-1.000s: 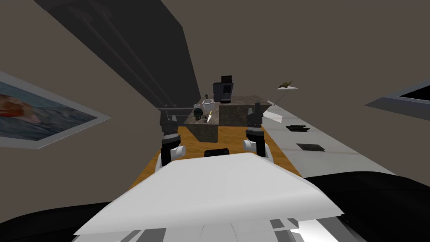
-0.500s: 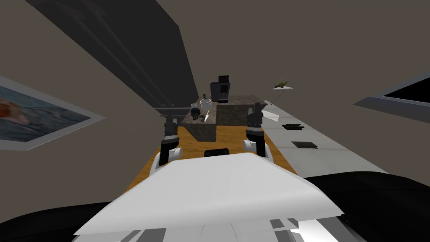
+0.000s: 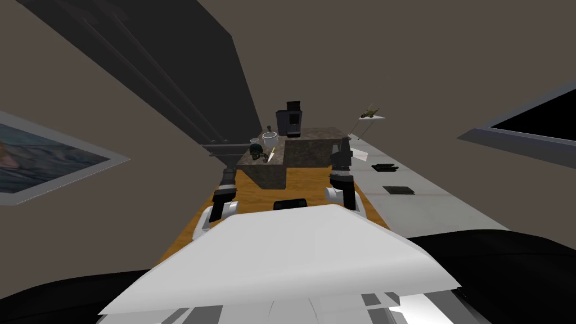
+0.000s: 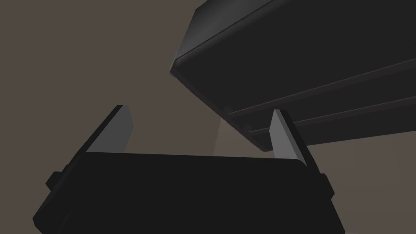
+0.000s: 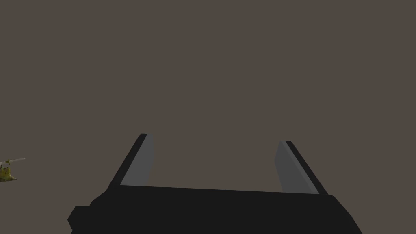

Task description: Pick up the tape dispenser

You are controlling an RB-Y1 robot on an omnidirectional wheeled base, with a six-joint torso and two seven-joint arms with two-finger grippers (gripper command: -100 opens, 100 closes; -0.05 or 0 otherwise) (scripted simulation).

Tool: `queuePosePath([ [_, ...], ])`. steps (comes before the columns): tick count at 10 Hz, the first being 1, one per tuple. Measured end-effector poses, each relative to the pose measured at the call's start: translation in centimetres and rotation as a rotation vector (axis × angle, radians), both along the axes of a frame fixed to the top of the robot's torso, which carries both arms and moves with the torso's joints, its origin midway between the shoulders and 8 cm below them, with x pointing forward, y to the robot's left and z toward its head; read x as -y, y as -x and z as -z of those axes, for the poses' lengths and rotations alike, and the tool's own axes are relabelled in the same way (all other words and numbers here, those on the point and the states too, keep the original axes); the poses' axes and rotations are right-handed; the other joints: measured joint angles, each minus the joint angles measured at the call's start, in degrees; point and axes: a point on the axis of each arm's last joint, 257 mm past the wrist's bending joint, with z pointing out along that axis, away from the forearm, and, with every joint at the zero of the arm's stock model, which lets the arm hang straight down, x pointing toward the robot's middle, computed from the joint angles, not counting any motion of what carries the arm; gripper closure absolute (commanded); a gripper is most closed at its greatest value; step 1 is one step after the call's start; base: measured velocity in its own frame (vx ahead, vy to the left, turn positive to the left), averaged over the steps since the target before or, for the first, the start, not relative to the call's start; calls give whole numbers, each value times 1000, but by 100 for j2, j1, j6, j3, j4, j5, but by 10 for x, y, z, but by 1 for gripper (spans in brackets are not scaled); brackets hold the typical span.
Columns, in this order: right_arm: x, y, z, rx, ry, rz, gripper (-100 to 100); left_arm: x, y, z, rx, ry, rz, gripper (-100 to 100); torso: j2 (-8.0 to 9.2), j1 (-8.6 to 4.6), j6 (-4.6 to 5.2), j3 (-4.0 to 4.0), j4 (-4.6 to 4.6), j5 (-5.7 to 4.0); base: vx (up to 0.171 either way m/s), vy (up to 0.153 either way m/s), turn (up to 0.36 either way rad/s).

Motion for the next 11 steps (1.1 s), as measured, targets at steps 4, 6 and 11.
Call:
queuePosePath([
  [4,0,0,0,0,0,0,0,-42,-1,44,-141,-154,-88,-100,-2,4,0,-1,0,1,-47,-123,-63],
  [6,0,0,0,0,0,0,0,-63,-1,66,-214,-226,-123,-100,-6,14,0,-3,-1,3,-26,-104,-74],
  [11,0,0,0,0,0,0,0,-98,-1,107,-353,-353,-160,-100,-11,35,1,-6,-2,7,-22,-61,-87],
])
